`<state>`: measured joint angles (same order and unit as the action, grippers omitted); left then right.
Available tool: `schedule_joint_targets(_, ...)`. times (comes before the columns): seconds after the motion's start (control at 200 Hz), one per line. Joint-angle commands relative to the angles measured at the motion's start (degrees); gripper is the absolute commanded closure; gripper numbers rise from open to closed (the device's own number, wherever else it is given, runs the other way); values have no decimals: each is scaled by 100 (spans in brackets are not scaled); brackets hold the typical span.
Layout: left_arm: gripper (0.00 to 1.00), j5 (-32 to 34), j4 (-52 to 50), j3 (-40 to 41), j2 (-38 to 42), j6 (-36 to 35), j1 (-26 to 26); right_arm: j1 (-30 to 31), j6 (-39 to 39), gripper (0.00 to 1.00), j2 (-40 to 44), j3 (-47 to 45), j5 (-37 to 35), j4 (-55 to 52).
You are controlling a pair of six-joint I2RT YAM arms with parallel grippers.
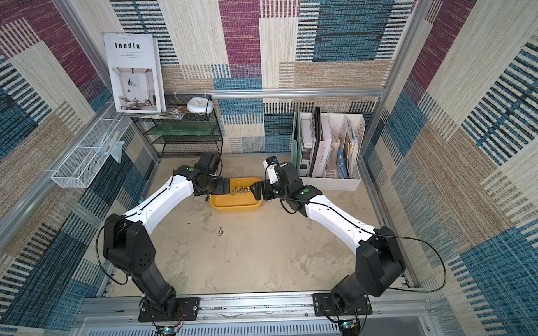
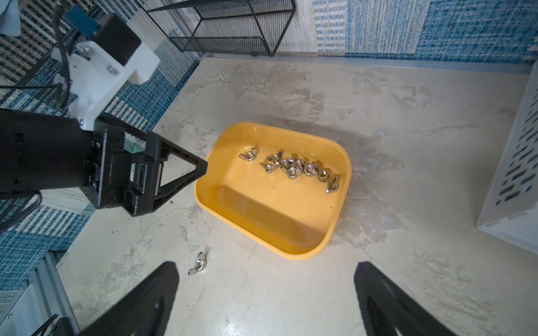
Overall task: Take out the wing nut from the storage box
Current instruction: Pick up the wing nut from the storage box.
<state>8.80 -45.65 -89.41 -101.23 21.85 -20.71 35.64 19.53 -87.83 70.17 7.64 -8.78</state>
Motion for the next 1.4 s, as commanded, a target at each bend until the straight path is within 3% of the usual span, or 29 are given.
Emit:
schedule_joint_targets(0.0,1,-141,-202,-243,-162,-102,61,12,-76,1,-190,196,52,71)
schedule_joint_targets(0.621,3,-481,-91,-657,-613,146,436,-98,-761,1,-1043,1253,160,-331)
schedule_joint_targets(0.781,12,-651,-77,-783,-795,96,445,-127,-773,1,-1113,1363,238,-379)
schedule_joint_targets(1.072,46,-880,-36,-903,-1274,-51,480,-199,-755,1,-1292,1481,239,-397)
schedule_joint_targets(1.392,59,-1091,111,-1143,-1856,-433,717,-241,-772,1,-1444,1639,291,-458)
